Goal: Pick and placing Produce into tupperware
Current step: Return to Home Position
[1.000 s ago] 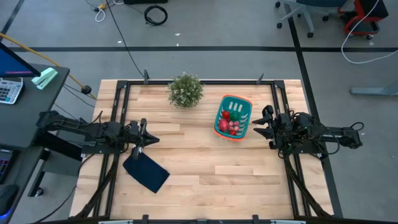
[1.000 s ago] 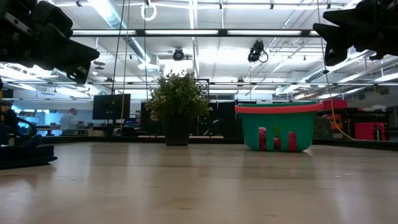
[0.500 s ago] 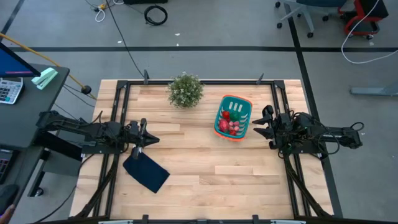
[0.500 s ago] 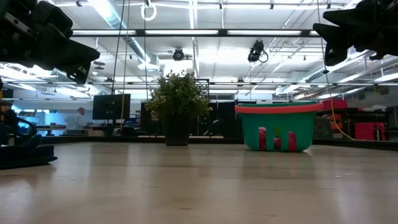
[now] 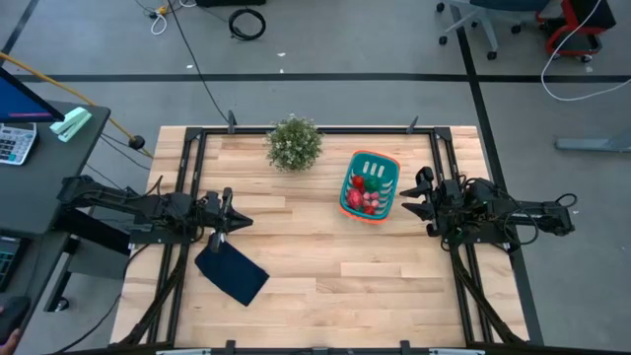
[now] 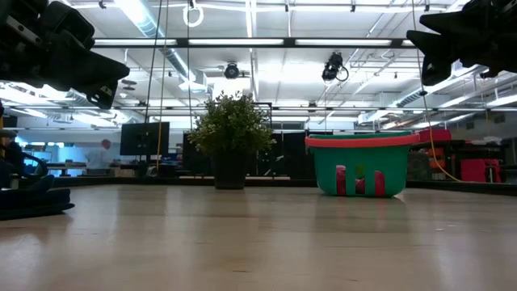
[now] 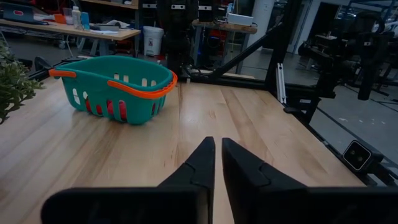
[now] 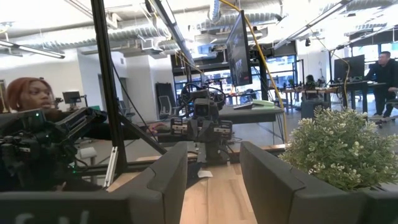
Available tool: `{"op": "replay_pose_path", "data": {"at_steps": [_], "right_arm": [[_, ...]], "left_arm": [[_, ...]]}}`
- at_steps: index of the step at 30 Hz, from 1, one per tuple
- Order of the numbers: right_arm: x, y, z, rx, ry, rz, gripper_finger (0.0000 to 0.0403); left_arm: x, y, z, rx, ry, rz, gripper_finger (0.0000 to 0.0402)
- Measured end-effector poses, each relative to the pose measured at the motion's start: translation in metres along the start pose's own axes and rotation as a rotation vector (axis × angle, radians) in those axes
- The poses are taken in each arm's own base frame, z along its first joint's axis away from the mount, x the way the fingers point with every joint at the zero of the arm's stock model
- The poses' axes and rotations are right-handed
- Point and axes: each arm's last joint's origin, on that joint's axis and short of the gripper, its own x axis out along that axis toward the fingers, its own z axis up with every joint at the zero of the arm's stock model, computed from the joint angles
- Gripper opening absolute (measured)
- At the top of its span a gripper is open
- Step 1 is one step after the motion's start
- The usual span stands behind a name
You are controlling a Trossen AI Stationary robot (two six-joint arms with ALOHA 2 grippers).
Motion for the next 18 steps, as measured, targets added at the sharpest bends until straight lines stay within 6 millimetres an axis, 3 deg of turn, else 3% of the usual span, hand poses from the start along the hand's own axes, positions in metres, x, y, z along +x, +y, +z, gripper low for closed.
{"op": "replay_pose_path", "data": {"at_steps": [18], "right_arm": [[0.0,0.0,0.0,0.0,0.0,0.0,0.0156]], "left_arm": [[0.0,0.0,-0.0001,-0.001,0.0,0.0,0.0023]]}}
